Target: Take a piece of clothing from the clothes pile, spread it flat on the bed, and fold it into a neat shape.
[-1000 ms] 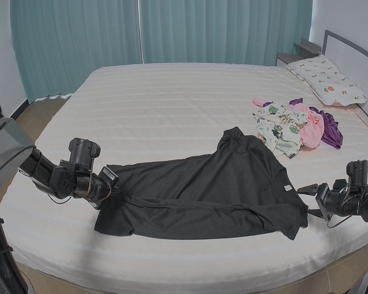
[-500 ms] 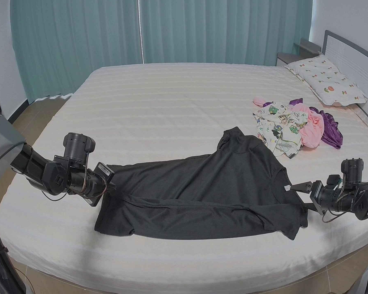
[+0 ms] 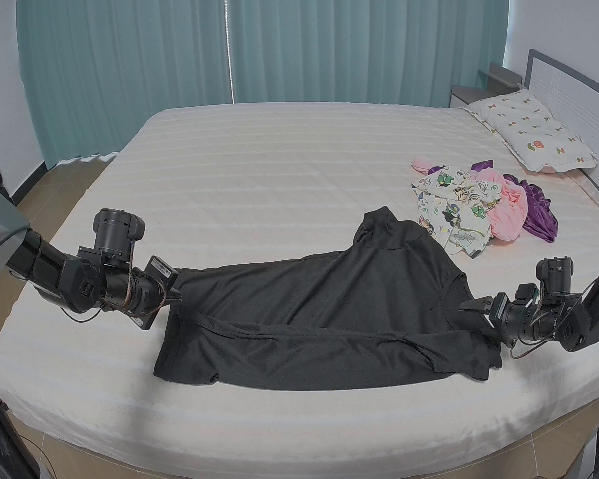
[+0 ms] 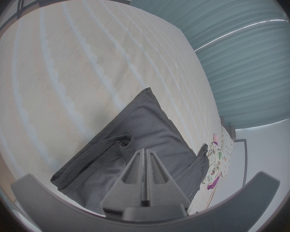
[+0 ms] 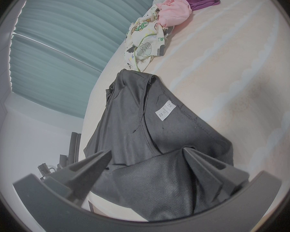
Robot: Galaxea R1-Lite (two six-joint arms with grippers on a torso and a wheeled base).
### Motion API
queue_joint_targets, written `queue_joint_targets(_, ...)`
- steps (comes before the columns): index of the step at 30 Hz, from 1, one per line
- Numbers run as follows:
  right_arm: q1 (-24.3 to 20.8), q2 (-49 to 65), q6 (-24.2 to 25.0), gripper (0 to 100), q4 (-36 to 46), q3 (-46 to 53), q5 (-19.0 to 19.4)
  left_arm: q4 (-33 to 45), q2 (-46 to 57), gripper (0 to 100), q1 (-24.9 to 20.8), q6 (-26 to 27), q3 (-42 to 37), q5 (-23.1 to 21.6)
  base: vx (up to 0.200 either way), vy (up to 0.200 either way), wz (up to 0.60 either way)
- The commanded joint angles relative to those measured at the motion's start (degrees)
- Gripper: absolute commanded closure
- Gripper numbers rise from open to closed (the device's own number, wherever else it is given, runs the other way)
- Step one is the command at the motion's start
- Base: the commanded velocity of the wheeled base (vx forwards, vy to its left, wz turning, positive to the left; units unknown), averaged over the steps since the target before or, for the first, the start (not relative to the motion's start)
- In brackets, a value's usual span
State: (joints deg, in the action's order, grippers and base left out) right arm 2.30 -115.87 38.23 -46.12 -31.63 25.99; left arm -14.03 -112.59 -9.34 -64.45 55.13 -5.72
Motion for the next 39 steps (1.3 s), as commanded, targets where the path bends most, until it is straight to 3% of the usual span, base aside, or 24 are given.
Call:
queue_joint_targets(1,-0.2,-2.3,0.2,100,0.0,-1.4,-0.1,0.0,0.2,100,0.1,0.0,0.0,0.0,0.000,0.000,0.00)
queue_joint_targets(15,1.1,3.3,0.8,100,0.1,2.9,0.1,0.0,-0.1,100,0.6,0.0,0.1,-0.3,0.000,0.000,0.00)
queue_joint_targets(27,5.1,6.0,0.8,100,-0.1,4.5,0.2,-0.1,-1.3,100,1.7,0.2,0.4,-0.6,0.000,0.000,0.00)
queue_joint_targets(31,5.0,6.0,0.9,100,-0.3,5.4,0.6,-0.2,-2.8,100,2.7,0.3,0.5,-3.1,0.000,0.000,0.00)
queue_joint_targets(35,4.9,6.5,0.9,100,-2.0,6.3,0.6,-0.1,-2.5,100,4.8,5.5,0.4,-8.4,0.000,0.000,0.00)
queue_joint_targets(39,4.5,6.8,0.9,100,-3.3,7.5,0.6,0.0,-2.9,100,5.1,11.3,-0.1,-10.1,0.000,0.000,0.00)
